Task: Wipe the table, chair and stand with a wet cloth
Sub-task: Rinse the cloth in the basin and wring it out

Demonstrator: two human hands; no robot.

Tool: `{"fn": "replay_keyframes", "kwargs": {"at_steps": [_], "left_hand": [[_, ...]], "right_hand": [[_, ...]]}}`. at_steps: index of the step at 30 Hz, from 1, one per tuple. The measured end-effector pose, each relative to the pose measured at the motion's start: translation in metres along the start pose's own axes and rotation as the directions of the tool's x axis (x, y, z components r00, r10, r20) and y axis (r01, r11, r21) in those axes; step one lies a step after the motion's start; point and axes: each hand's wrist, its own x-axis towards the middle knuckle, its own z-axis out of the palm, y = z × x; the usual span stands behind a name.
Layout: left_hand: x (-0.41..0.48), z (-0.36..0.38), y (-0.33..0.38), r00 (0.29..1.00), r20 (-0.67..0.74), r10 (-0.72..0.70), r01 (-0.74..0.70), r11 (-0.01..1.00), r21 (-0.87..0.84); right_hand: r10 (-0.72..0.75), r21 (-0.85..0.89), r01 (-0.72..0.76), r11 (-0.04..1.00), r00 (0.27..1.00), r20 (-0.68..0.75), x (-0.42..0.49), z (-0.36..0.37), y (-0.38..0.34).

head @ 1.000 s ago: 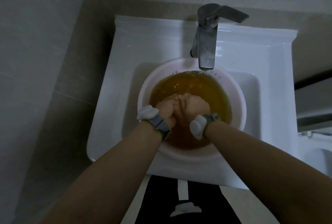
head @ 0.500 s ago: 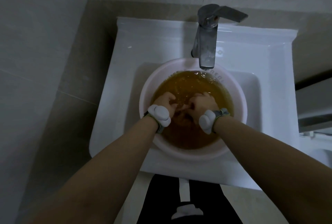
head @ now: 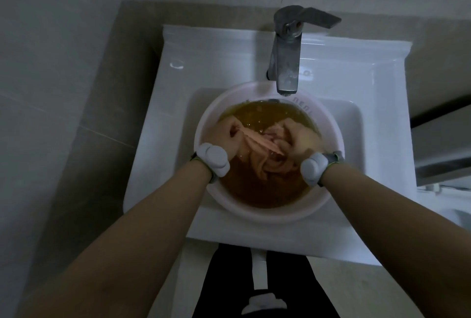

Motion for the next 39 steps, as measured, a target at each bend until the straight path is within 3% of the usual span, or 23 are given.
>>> {"fn": "replay_keyframes", "kwargs": {"at_steps": [2,4,7,9,10,13,16,19,21,23,25,27,29,32,34,36,39], "left_hand": [[0.0,0.007,-0.001,0.991,0.134,-0.016,-0.005,0.987,0.158],[-0.003,0.013,-0.003,0.979,0.202,-0.025,-0.025,0.971,0.239],[-0.01,0.016,0.005,0.992,0.11,0.07,-0.077,0.995,0.056],[-0.013,0.011,0.015,0.989,0.041,0.144,-0.144,0.99,-0.008],[-0.015,0.005,0.021,0.985,0.009,0.173,-0.173,0.985,-0.01],[-0.016,-0.011,0.024,0.975,-0.035,0.217,-0.217,0.976,0.019],[-0.018,-0.029,0.024,0.973,-0.046,0.228,-0.226,0.973,0.052],[-0.019,-0.04,0.026,0.959,-0.163,0.232,-0.228,0.973,0.045],[-0.019,-0.036,0.023,0.957,-0.167,0.238,-0.219,0.968,0.126],[-0.014,-0.022,0.013,0.987,0.051,0.152,-0.16,0.909,0.385],[-0.013,-0.007,0.006,0.971,0.236,-0.039,-0.123,0.764,0.633],[-0.015,0.0,0.003,0.953,0.284,-0.11,-0.132,0.691,0.711],[-0.015,-0.004,0.004,0.965,0.245,-0.094,-0.089,0.763,0.64],[-0.022,-0.024,0.015,0.998,0.043,0.048,-0.058,0.961,0.27],[-0.029,-0.039,0.037,0.986,-0.046,0.161,-0.154,0.979,0.133],[-0.035,-0.052,0.062,0.945,-0.092,0.313,-0.304,0.947,0.1],[-0.041,-0.062,0.081,0.915,-0.192,0.356,-0.375,0.924,-0.076]], "right_hand": [[0.174,-0.193,-0.141,0.971,0.971,0.166,0.003,0.004,0.0],[0.231,-0.277,-0.189,0.942,0.965,0.126,0.001,0.011,-0.001],[-0.005,-0.257,0.012,0.966,0.999,0.031,-0.007,0.021,-0.012],[-0.066,-0.227,0.072,0.971,0.997,0.034,-0.009,0.023,-0.014],[-0.056,-0.162,0.057,0.985,0.998,0.011,-0.009,0.019,-0.016],[0.071,0.282,-0.043,0.958,0.993,-0.09,-0.012,0.004,-0.017],[0.023,0.451,0.07,0.89,0.98,-0.198,-0.018,-0.007,-0.019],[-0.128,0.297,0.219,0.929,0.946,-0.298,-0.022,-0.017,-0.018],[-0.191,0.092,0.224,0.97,0.942,-0.276,-0.019,-0.015,-0.01],[-0.087,-0.155,0.069,0.985,0.99,-0.112,-0.008,-0.004,0.005],[0.155,-0.321,-0.12,0.939,0.984,0.087,-0.002,0.012,0.013],[0.245,-0.288,-0.202,0.936,0.962,0.121,-0.005,0.017,0.014],[0.219,-0.105,-0.215,0.971,0.975,0.029,-0.013,0.009,0.007],[0.177,0.254,-0.145,0.956,0.978,-0.106,-0.023,-0.012,-0.016],[0.083,0.45,-0.035,0.892,0.993,-0.088,-0.029,-0.026,-0.042],[-0.035,0.475,0.072,0.877,0.996,-0.086,-0.034,-0.041,-0.071],[-0.127,0.474,0.197,0.858,0.976,-0.176,-0.036,-0.06,-0.104]]}}
